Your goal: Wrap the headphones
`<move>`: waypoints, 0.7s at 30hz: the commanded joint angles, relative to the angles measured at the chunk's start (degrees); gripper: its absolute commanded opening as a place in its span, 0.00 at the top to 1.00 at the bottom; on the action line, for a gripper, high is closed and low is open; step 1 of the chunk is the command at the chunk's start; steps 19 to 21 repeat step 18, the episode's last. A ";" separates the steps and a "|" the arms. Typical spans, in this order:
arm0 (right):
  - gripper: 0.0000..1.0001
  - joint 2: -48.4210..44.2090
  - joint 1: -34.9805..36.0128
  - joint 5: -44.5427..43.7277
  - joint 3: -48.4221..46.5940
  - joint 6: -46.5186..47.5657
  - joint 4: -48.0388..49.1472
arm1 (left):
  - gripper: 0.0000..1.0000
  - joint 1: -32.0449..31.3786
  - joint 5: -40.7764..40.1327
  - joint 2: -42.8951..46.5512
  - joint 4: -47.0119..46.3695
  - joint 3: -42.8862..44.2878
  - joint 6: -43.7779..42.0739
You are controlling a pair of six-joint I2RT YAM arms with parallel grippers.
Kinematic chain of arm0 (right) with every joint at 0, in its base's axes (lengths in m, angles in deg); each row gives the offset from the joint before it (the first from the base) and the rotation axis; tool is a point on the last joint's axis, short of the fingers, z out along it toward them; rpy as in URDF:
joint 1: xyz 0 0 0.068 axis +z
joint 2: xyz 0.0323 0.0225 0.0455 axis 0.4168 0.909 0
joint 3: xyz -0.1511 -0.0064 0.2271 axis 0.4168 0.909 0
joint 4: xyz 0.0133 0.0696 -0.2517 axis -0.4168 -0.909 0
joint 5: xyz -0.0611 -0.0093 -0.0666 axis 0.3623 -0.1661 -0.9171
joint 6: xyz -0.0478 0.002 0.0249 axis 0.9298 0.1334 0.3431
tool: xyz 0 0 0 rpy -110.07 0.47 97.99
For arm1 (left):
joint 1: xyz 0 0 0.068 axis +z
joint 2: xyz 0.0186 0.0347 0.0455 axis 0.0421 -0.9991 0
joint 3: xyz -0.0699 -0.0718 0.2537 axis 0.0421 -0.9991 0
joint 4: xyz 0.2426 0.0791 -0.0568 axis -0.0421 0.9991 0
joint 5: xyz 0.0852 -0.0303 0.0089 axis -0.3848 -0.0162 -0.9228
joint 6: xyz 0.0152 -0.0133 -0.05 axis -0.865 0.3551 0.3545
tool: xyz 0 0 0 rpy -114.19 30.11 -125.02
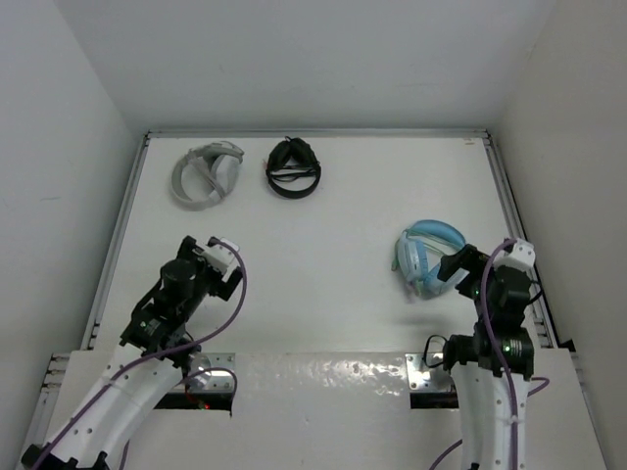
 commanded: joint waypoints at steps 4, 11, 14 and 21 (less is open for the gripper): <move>0.01 -11.06 -0.13 0.75 4.48 -6.15 0.81 | 0.00 0.24 1.39 2.36 -6.63 -7.12 -12.02; 0.01 -11.95 -0.13 -1.28 3.96 -6.51 -0.18 | 0.00 0.24 2.01 -5.91 -8.20 -4.48 -8.50; 0.01 -10.28 -0.13 -1.89 3.25 -6.85 -1.23 | 0.00 0.15 2.10 -5.66 -8.72 -3.95 -5.17; 0.01 -8.78 -0.04 -1.89 3.60 -7.12 -0.97 | 0.00 0.24 1.32 -4.60 -9.25 -3.42 -1.75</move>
